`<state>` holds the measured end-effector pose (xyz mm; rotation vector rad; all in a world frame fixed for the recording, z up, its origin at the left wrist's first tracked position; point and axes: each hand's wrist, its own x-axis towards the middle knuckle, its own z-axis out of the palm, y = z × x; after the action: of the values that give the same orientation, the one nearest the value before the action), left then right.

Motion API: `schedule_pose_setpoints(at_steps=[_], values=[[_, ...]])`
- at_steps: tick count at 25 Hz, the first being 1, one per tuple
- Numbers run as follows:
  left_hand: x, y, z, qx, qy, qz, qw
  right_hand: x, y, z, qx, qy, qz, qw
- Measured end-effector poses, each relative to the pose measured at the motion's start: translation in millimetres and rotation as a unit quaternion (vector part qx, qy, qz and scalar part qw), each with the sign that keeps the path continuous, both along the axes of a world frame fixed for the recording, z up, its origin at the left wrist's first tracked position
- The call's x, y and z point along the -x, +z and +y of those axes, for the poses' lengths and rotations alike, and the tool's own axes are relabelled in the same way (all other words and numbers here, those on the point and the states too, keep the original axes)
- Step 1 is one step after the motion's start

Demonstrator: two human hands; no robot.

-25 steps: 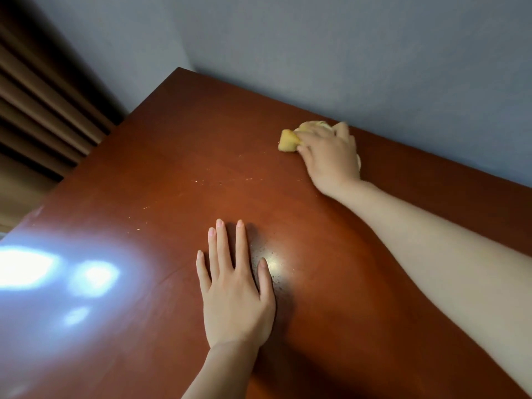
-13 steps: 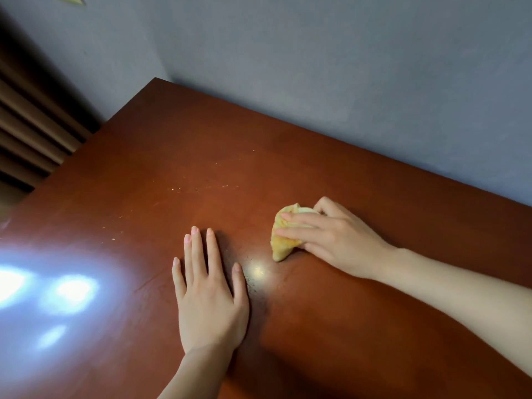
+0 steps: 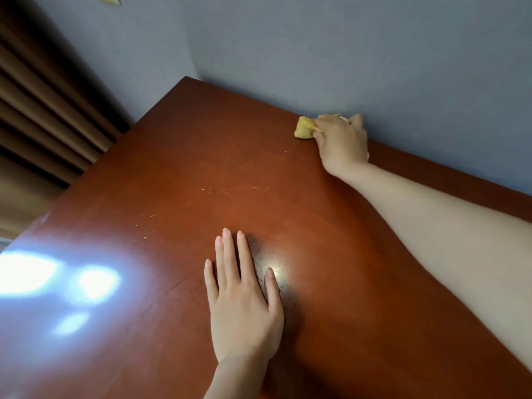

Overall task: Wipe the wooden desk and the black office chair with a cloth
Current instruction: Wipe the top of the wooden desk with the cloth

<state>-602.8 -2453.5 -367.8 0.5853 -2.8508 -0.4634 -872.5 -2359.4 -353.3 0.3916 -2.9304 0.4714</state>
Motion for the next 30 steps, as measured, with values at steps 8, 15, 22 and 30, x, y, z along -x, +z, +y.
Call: schedule_pose_setpoints(at_steps=[8,15,22,30], values=[[1.1,0.3,-2.9,0.016,0.002,-0.007,1.0,-70.6,6.3,-70.8,-0.033,0.267,-0.01,0.963],[0.7,-0.2,-4.3,0.013,0.002,-0.016,1.0,-139.2,7.6,5.8,0.017,0.365,-0.012,0.931],[0.3,1.0,-2.0,0.0,0.006,-0.009,1.0,-110.2,10.2,67.3,-0.013,0.364,0.021,0.931],[0.4,2.9,-0.8,-0.005,0.005,-0.011,1.0,-22.1,7.1,57.5,-0.036,0.176,0.015,0.984]])
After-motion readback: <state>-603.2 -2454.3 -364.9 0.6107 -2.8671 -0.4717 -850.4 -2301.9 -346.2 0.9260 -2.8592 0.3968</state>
